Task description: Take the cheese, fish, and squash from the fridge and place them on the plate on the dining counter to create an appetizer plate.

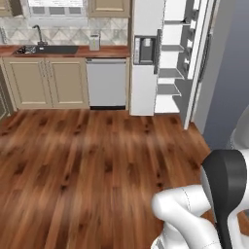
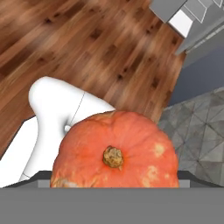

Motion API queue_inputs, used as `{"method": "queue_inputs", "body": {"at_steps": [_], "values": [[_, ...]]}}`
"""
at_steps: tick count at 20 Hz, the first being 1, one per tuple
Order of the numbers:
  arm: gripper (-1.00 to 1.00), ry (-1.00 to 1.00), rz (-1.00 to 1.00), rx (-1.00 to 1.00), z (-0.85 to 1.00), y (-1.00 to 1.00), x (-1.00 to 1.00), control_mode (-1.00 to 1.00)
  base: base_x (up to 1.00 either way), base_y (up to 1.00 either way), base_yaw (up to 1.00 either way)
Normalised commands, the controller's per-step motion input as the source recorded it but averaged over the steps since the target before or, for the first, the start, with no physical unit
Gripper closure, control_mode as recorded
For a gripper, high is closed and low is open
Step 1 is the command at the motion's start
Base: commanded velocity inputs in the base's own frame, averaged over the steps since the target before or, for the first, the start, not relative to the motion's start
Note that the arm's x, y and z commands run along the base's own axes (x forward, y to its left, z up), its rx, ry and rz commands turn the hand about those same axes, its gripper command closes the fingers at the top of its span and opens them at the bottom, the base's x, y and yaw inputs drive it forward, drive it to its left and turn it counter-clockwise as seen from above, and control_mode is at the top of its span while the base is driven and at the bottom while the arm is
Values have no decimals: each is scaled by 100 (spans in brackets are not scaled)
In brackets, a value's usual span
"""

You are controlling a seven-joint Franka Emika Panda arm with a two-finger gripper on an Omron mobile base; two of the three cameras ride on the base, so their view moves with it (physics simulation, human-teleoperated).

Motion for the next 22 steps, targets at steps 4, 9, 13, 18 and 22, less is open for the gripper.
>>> {"method": "queue_inputs", "body": {"at_steps": [4,9,13,18,22], "values": [[100,0,0,0,0,0,0,100,-100,10,1],[100,0,0,0,0,0,0,100,-100,20,3],[100,0,0,0,0,0,0,100,-100,21,3],[100,0,0,0,0,0,0,100,-100,19,3],[100,0,0,0,0,0,0,100,-100,24,3]]}}
